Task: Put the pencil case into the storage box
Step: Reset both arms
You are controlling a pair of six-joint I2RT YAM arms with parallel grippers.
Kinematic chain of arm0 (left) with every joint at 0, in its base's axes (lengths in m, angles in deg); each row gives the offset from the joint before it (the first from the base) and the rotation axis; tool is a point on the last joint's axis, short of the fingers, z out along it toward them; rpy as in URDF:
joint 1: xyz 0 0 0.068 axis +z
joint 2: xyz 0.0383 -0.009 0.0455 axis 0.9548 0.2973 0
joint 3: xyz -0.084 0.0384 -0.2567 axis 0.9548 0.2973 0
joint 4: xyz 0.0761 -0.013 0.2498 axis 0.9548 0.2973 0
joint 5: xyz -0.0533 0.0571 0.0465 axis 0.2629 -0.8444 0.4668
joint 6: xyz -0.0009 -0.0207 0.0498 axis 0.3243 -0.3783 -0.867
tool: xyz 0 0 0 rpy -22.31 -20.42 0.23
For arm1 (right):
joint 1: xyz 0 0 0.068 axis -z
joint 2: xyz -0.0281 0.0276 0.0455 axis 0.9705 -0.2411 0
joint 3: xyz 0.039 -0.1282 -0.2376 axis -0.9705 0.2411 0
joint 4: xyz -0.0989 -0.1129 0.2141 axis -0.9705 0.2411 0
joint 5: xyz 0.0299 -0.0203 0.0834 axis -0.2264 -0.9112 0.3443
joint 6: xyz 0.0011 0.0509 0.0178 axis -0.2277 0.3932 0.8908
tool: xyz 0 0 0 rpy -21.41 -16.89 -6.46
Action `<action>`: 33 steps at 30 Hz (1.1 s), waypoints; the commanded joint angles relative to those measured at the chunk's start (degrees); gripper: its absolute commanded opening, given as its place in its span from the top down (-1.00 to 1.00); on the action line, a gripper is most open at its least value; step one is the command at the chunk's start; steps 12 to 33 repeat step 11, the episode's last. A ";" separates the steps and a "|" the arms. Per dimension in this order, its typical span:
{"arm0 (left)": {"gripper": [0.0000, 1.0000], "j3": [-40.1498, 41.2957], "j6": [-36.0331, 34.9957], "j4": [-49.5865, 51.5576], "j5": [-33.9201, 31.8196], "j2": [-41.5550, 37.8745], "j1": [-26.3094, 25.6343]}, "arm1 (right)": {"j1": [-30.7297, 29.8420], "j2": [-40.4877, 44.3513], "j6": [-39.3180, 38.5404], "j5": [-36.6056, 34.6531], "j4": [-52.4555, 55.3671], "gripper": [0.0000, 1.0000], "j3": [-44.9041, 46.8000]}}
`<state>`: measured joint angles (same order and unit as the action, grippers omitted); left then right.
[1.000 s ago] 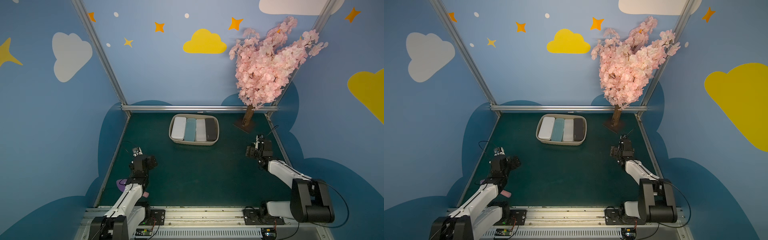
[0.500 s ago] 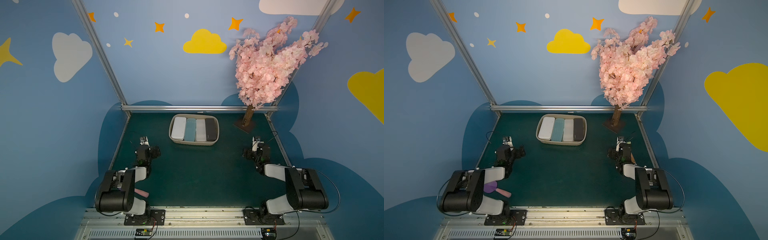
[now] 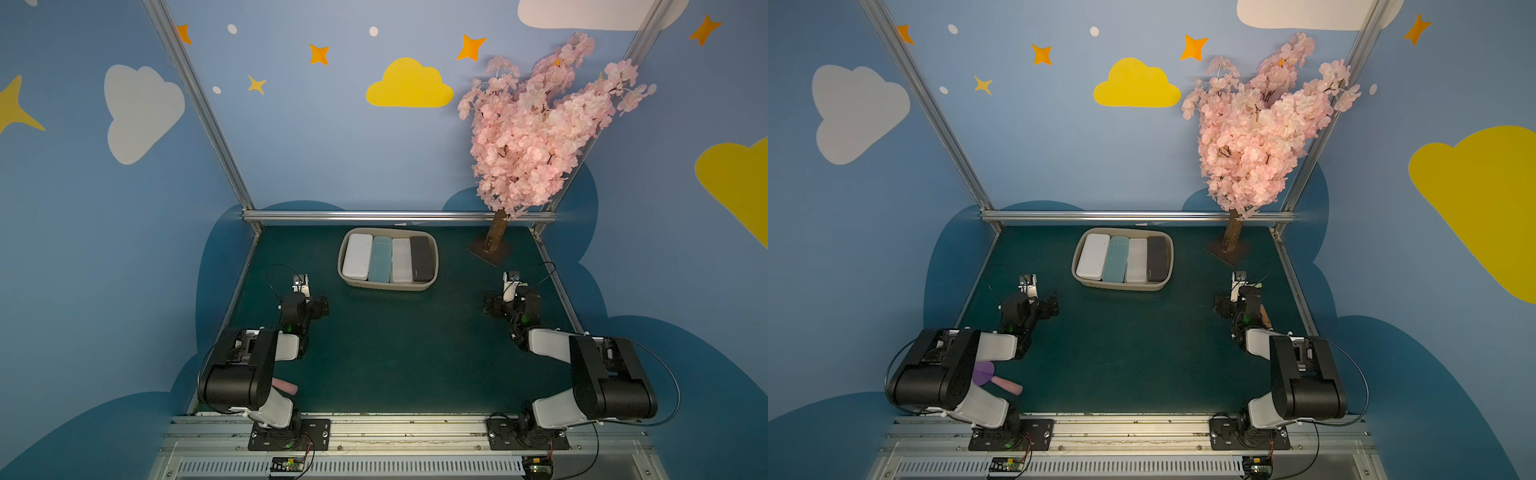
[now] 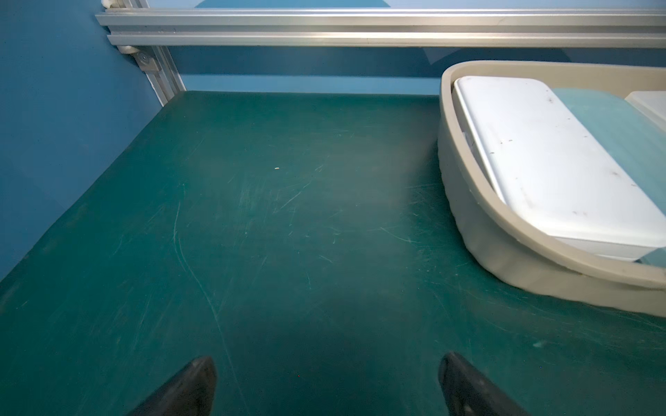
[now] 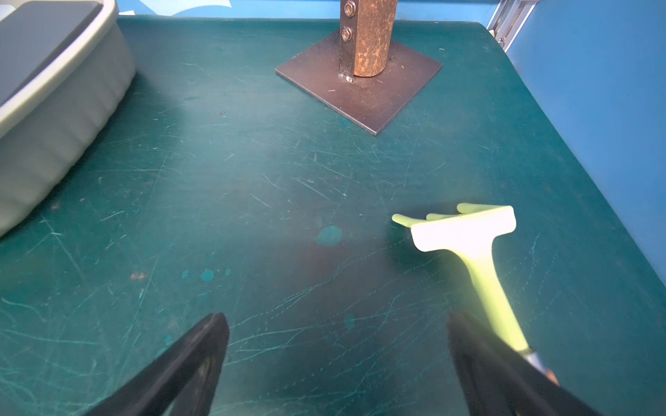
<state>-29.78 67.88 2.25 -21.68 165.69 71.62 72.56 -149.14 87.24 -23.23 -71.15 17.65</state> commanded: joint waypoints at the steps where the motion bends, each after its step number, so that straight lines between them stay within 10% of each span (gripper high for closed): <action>1: -1.00 -0.35 -0.62 -1.49 0.02 -0.93 0.05 | -0.23 0.37 -0.34 0.59 -1.90 -0.97 -0.38; 33: -1.00 -0.39 -0.56 -1.46 0.03 -0.97 0.12 | 0.15 0.31 -0.24 1.61 -1.70 -0.97 -0.63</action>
